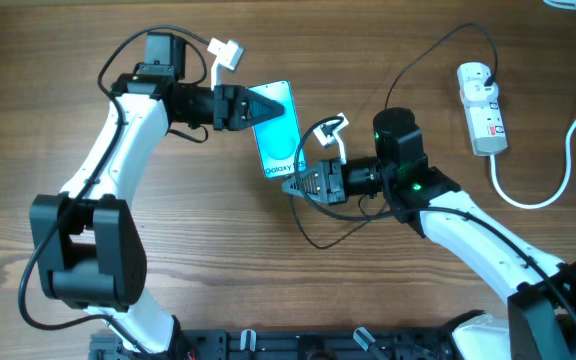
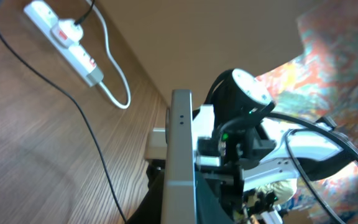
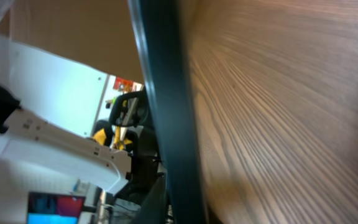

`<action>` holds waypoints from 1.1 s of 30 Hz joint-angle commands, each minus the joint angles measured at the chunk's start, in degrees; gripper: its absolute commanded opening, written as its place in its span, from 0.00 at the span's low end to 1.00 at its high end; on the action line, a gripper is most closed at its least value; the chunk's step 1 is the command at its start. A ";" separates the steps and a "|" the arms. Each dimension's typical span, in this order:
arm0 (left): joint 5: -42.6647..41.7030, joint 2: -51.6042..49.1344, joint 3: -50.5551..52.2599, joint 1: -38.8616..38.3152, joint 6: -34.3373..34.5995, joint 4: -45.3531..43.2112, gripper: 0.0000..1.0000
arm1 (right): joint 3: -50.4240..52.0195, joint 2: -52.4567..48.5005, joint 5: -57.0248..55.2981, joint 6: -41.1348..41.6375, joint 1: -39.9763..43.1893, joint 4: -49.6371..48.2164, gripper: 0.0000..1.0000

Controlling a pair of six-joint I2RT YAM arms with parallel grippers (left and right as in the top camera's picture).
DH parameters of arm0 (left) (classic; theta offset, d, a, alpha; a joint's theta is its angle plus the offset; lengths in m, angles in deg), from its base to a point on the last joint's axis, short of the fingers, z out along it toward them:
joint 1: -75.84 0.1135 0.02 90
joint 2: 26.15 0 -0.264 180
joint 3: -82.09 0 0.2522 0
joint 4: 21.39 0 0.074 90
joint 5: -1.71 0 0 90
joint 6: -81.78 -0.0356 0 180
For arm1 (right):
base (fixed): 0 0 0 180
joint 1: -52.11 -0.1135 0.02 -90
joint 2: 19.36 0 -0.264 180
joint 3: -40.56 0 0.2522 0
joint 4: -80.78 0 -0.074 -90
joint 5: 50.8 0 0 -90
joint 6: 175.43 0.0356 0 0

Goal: Plug charger to phone and switch on socket

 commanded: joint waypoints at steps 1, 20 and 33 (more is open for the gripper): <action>6.03 0.94 2.71 -5.27 -0.79 0.52 0.04 | -6.12 0.44 -3.39 -0.46 1.92 -0.94 0.34; 21.77 -15.43 2.69 -7.82 14.23 -14.62 0.04 | -6.36 48.17 -45.09 -11.91 16.39 59.54 0.97; 26.58 -25.59 2.69 -13.00 17.20 -24.96 0.15 | -6.36 48.68 -49.66 -12.44 16.39 61.02 0.98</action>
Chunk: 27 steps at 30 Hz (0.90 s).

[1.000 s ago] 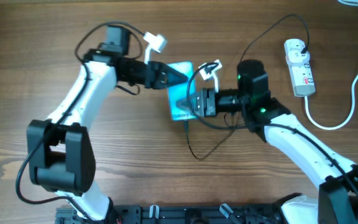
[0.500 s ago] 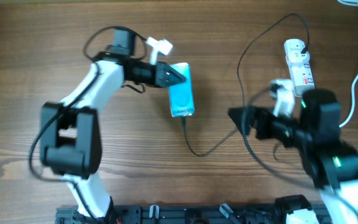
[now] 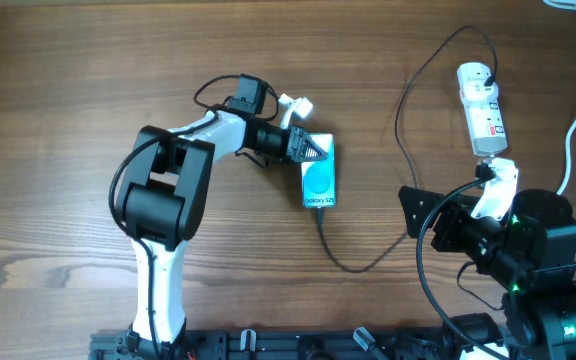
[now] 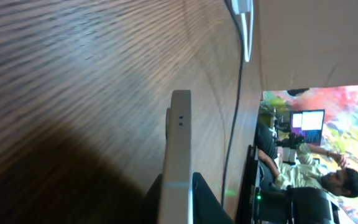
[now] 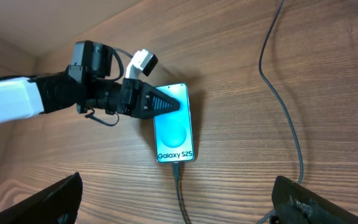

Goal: Plug charger to phone and switch on socket

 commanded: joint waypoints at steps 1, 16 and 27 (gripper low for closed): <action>3.39 -2.05 -0.17 0.07 -1.16 -0.70 0.18 | -0.42 0.13 -1.46 0.11 0.13 -0.57 0.98; 7.23 -2.03 -3.19 0.94 3.06 2.19 0.45 | -0.39 0.11 -10.99 7.96 0.13 0.17 0.99; 8.48 -1.99 -3.19 1.75 3.30 5.01 0.56 | -0.39 0.11 -10.93 8.92 0.13 0.68 0.99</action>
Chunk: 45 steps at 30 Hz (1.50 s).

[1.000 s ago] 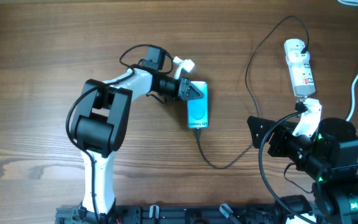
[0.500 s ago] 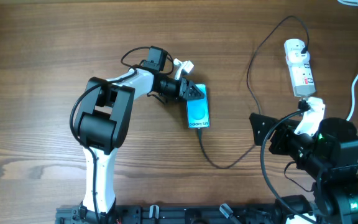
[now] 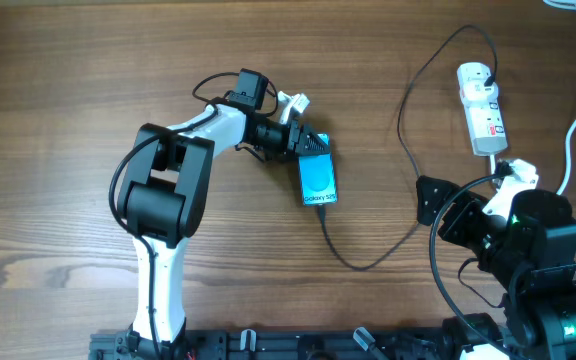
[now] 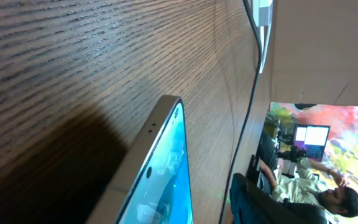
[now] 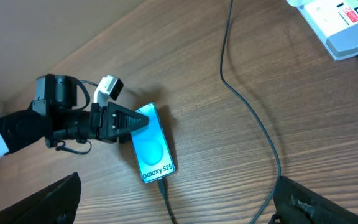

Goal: Plug charger to phone and switch on socket

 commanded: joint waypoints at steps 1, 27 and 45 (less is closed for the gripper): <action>5.40 -0.87 0.48 1.27 0.17 0.00 0.57 | -0.39 0.11 -1.46 1.79 0.13 0.39 0.99; 21.49 -0.87 -4.17 -1.60 8.92 7.78 0.64 | -0.39 0.11 -1.92 1.92 0.13 0.98 0.99; 24.41 -0.87 -4.24 -1.64 10.12 6.49 0.64 | -0.39 0.11 -2.19 1.73 0.13 1.31 0.99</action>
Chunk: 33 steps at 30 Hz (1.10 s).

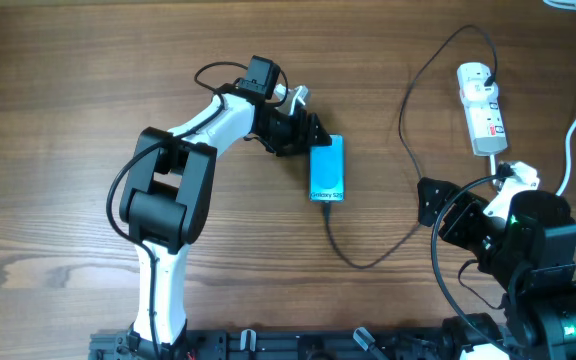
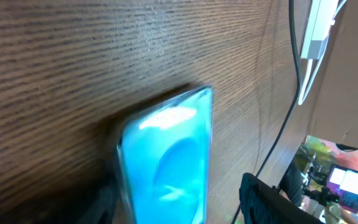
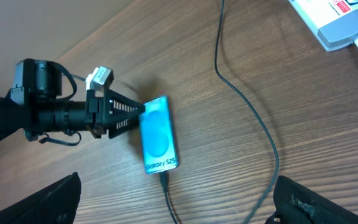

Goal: Plug charger to phone and switch on socket

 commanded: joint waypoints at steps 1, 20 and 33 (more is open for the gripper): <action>10.14 -2.49 1.64 0.74 3.06 -2.60 0.64 | -0.39 0.11 -1.36 0.39 0.13 -0.02 1.00; 32.92 44.48 1.66 4.48 -3.87 25.11 0.73 | -0.39 -7.06 -21.31 17.77 0.15 1.03 0.05; 48.81 79.62 1.79 4.50 -3.19 49.13 1.00 | -0.52 -26.23 -14.10 8.72 15.89 -18.45 0.04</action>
